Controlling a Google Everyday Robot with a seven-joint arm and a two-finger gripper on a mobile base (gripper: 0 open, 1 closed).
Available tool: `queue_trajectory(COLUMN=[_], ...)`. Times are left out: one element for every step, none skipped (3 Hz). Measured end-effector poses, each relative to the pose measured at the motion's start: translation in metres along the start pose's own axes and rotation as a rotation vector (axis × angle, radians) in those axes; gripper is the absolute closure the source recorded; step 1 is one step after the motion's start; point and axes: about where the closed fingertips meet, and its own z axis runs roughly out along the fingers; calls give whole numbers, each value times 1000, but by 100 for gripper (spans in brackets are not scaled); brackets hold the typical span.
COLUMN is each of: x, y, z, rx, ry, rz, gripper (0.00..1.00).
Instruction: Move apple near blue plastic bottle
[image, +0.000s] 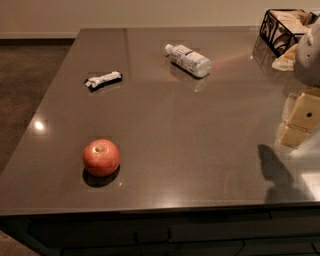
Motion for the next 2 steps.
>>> queue_trajectory(x=[-3,-33], y=[0,12], z=[0,14], rx=[3,-44], ry=[4,-54], rz=[-10,-35], gripper=[0,0])
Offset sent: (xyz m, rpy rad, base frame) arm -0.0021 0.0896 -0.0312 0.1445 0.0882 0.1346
